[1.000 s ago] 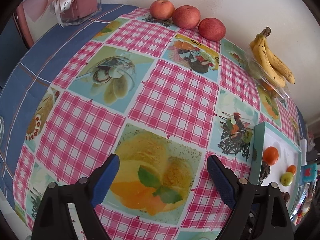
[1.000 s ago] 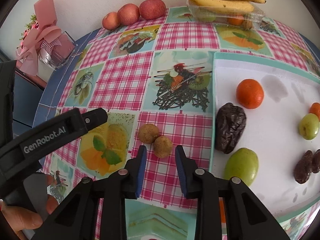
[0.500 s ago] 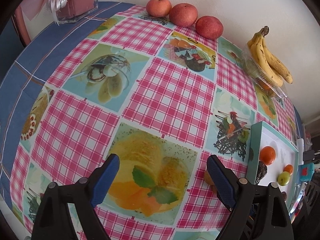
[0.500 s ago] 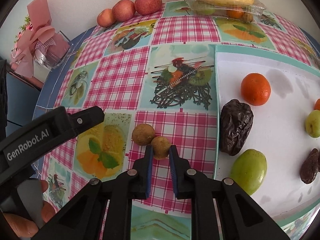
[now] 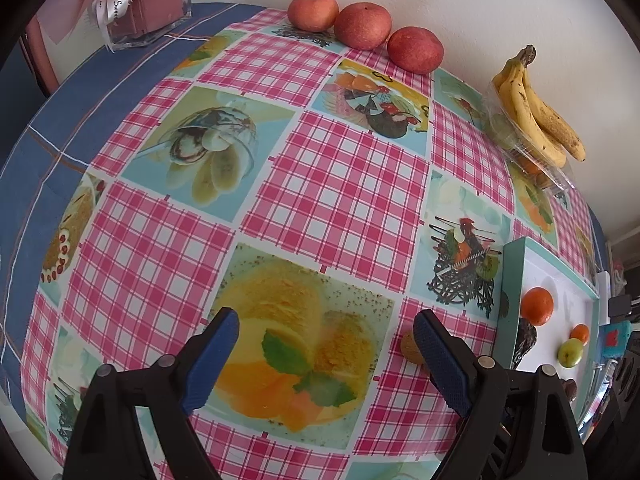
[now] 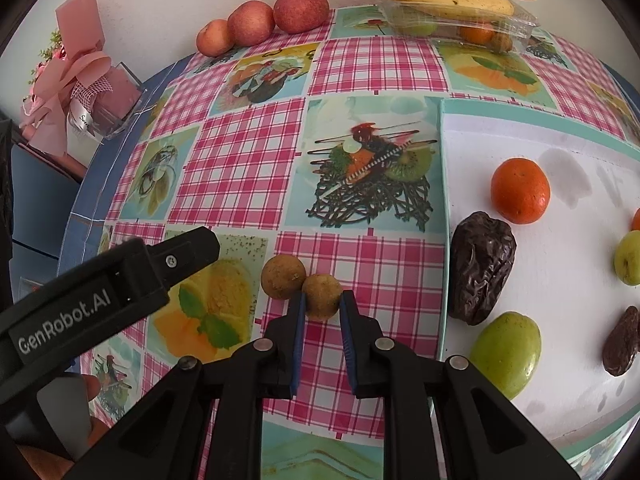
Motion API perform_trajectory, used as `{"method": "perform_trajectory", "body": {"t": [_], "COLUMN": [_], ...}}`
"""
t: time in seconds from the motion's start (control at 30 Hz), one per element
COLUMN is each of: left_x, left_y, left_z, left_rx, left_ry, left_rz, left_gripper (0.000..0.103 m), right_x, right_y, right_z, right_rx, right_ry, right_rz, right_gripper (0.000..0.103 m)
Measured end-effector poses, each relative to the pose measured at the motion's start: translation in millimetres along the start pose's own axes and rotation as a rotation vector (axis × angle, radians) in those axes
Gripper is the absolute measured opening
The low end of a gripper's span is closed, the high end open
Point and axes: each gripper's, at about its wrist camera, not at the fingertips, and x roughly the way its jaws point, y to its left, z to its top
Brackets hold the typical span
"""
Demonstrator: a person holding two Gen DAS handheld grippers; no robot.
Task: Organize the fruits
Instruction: 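Close the right tool on a small brown round fruit, then grasp the other small brown fruit with the left tool while the right tool holds its fruit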
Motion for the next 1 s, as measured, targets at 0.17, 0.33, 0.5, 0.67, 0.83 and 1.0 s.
{"method": "perform_trajectory", "body": {"t": [0.17, 0.33, 0.5, 0.67, 0.83, 1.0], "left_x": [0.7, 0.6, 1.3, 3.5, 3.4, 5.9], "left_y": [-0.1, -0.9, -0.5, -1.7, -7.7, -15.7], "left_z": [-0.2, 0.0, 0.1, -0.5, -1.1, -2.5], "left_rx": [0.001, 0.000, 0.005, 0.009, 0.027, 0.048], "left_ry": [0.003, 0.003, 0.003, 0.008, 0.010, 0.020], "left_rz": [0.000, -0.001, 0.002, -0.008, -0.023, -0.049], "left_gripper": [0.091, 0.091, 0.091, 0.091, 0.091, 0.087], "right_x": [1.8, 3.2, 5.3, 3.9, -1.6, -17.7], "right_y": [1.5, 5.5, 6.6, 4.9, -9.9, -22.5], "right_z": [0.5, 2.4, 4.0, 3.4, 2.2, 1.3], "right_rx": [-0.007, -0.020, -0.038, -0.061, -0.033, -0.025], "right_ry": [0.002, -0.007, -0.005, 0.005, 0.024, 0.006], "right_rz": [0.000, -0.016, -0.029, -0.052, -0.071, -0.071], "right_gripper": [0.026, 0.027, 0.022, 0.022, 0.022, 0.022]}}
